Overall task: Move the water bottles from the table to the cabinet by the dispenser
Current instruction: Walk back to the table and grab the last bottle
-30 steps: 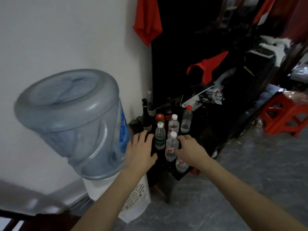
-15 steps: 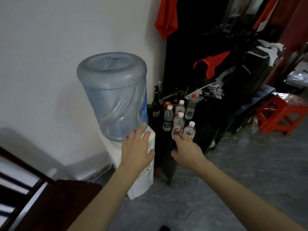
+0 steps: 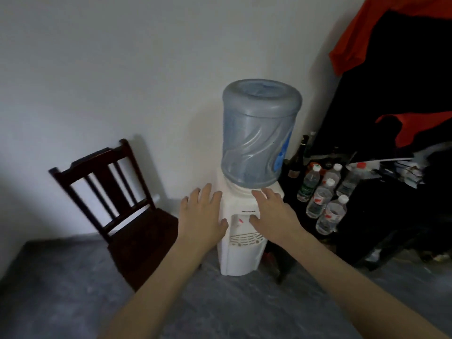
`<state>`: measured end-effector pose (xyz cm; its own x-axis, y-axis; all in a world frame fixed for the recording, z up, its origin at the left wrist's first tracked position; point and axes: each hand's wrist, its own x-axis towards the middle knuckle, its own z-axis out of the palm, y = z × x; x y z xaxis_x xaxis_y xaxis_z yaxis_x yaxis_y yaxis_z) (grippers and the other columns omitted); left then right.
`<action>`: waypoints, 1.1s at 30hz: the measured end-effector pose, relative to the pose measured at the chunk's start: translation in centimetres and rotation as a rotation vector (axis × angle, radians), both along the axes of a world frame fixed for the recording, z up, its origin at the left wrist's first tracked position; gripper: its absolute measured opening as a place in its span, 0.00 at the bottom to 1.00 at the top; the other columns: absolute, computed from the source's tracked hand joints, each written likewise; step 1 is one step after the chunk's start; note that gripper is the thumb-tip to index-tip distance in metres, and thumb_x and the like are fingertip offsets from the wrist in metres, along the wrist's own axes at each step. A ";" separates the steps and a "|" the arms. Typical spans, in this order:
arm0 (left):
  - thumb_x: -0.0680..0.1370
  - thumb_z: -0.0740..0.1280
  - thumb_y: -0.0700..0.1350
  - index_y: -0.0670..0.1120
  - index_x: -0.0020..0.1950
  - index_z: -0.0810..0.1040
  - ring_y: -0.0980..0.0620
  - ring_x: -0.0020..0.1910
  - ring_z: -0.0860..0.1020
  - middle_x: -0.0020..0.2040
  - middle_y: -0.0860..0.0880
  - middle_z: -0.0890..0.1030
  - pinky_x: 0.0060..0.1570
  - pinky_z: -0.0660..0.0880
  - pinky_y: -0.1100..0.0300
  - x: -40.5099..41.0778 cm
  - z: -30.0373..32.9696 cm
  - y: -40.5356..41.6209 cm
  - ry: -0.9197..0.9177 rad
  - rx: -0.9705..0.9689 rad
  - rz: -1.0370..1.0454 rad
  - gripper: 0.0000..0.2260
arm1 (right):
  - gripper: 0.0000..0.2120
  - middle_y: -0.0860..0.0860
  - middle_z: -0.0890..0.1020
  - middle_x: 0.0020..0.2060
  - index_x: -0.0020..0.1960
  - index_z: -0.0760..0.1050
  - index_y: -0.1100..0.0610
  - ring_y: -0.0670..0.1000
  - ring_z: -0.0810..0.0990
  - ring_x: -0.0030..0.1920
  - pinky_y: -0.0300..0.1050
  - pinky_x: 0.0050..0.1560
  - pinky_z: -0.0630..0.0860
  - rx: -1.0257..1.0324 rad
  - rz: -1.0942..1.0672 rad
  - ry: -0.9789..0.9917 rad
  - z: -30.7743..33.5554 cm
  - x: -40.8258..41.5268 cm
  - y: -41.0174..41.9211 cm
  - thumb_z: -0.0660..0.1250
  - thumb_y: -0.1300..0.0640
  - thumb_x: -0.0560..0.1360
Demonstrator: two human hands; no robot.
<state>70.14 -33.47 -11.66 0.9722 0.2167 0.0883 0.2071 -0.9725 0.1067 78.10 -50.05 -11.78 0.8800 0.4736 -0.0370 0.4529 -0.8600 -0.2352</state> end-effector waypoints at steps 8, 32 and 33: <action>0.78 0.65 0.58 0.52 0.79 0.60 0.45 0.78 0.60 0.81 0.49 0.58 0.74 0.61 0.46 -12.4 1.4 4.9 0.012 0.011 0.348 0.31 | 0.29 0.55 0.65 0.73 0.76 0.60 0.55 0.58 0.66 0.71 0.51 0.65 0.70 0.003 0.377 0.045 -0.1 -8.0 8.8 0.63 0.51 0.78; 0.78 0.65 0.60 0.52 0.76 0.65 0.44 0.77 0.63 0.80 0.49 0.60 0.72 0.62 0.47 -62.5 4.1 11.1 0.012 0.037 1.508 0.28 | 0.32 0.55 0.62 0.76 0.78 0.60 0.54 0.57 0.63 0.74 0.51 0.70 0.67 0.044 1.542 0.017 3.9 -54.2 35.2 0.65 0.50 0.77; 0.79 0.65 0.60 0.52 0.76 0.65 0.44 0.77 0.63 0.80 0.49 0.60 0.73 0.62 0.47 -63.8 3.9 10.4 0.014 0.034 1.560 0.28 | 0.32 0.55 0.62 0.76 0.78 0.60 0.54 0.57 0.63 0.74 0.51 0.70 0.67 0.042 1.595 0.021 3.9 -56.0 35.2 0.65 0.50 0.77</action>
<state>6.37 -23.09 -7.75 -0.2031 0.9733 0.1068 0.9775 0.1953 0.0796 22.09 -14.82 -7.87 -0.4954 0.8686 -0.0062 0.8388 0.4765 -0.2632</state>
